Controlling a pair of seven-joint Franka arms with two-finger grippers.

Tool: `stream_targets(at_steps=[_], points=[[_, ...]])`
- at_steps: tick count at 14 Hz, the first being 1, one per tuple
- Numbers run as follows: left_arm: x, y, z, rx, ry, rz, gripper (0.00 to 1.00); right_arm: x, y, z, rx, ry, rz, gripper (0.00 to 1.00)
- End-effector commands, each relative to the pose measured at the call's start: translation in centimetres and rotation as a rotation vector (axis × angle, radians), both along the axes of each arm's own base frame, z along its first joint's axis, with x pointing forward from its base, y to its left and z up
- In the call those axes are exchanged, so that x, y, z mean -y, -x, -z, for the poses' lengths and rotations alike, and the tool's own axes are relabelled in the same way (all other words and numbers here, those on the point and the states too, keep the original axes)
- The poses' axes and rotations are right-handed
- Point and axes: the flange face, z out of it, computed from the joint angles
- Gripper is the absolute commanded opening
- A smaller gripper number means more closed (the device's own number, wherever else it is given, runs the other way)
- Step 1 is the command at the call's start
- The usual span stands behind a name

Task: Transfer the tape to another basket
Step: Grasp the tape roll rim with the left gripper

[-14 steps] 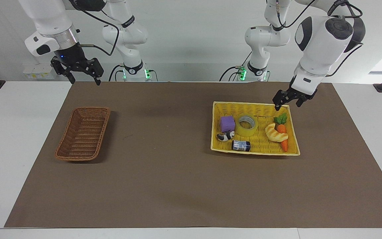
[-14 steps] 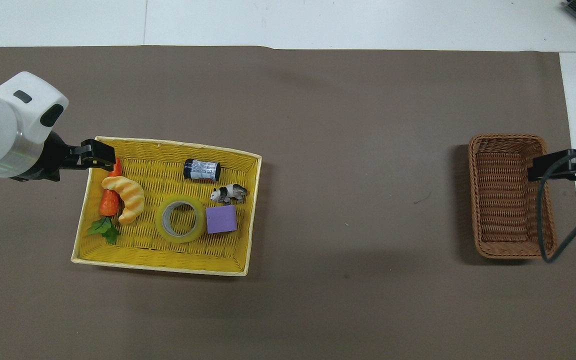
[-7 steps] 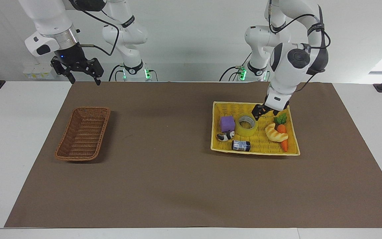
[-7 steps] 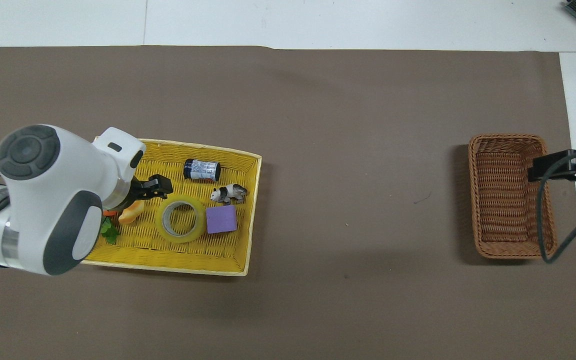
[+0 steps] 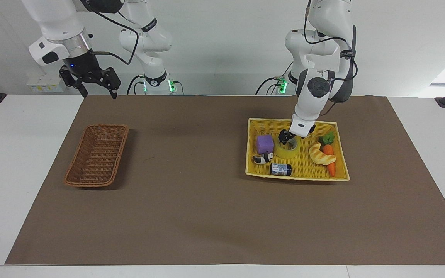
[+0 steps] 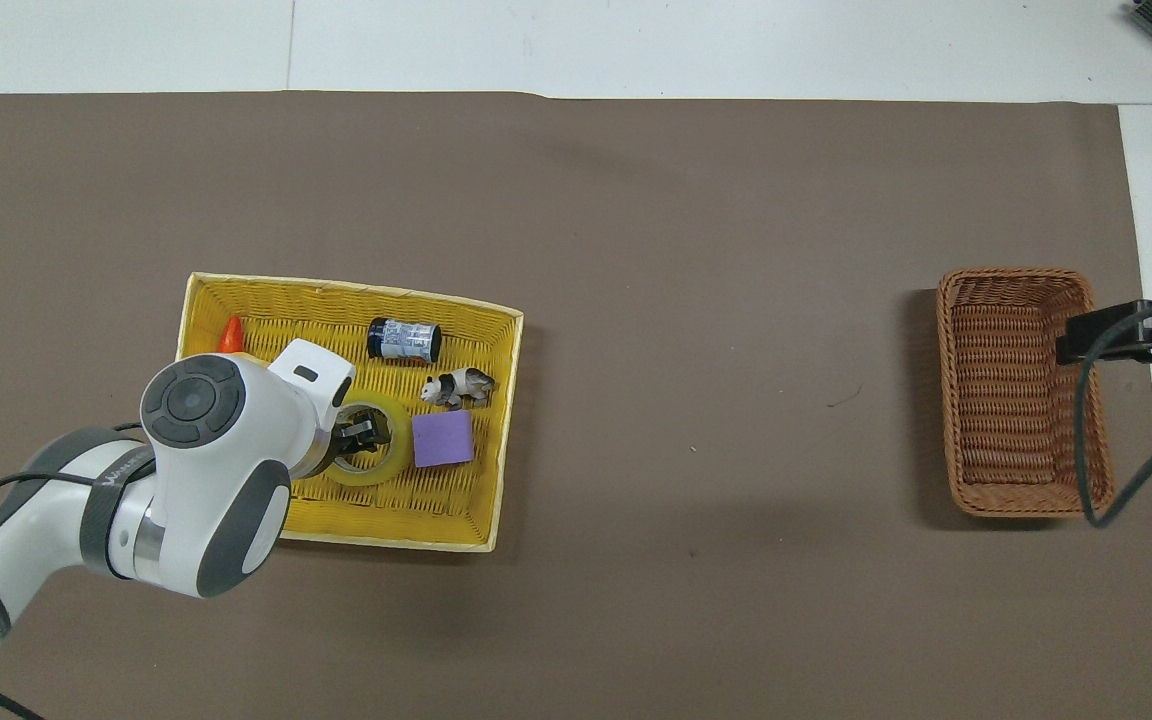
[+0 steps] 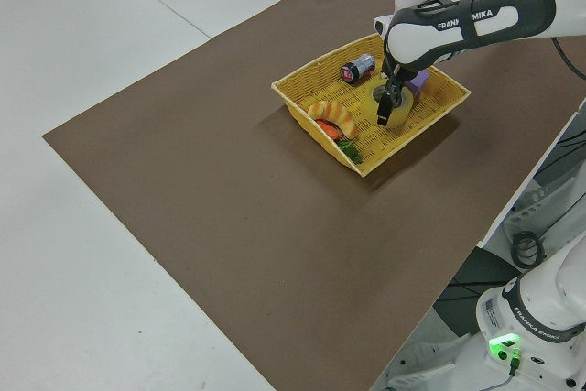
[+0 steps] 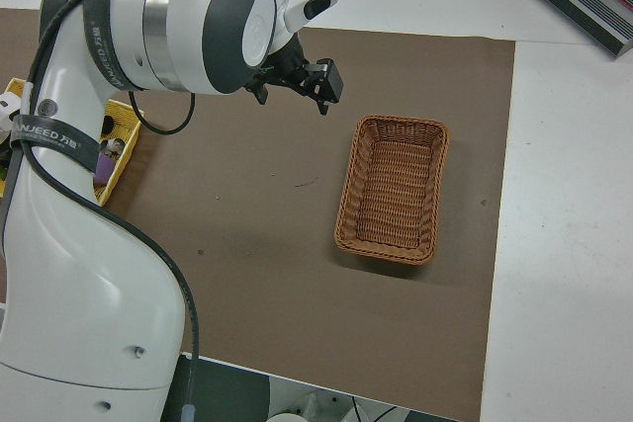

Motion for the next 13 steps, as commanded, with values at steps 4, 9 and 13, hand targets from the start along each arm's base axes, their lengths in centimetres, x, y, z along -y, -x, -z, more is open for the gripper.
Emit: stream_targets(at_steps=[4,9,13], points=[[0.1,0.2,-0.8,0.008,0.004,-0.011,0.00,0.3,0.9,-0.1,0.002,0.001,0.011,1.00],[0.0,-2.9,-5.7,-0.078,-0.010,-0.032,0.00,0.3,1.0,-0.1,0.004,0.002,0.011,1.00],[-1.8,-5.8,-12.4,-0.117,0.004,-0.019,0.00,-0.1,1.1,0.0,0.001,-0.029,0.015,1.00]])
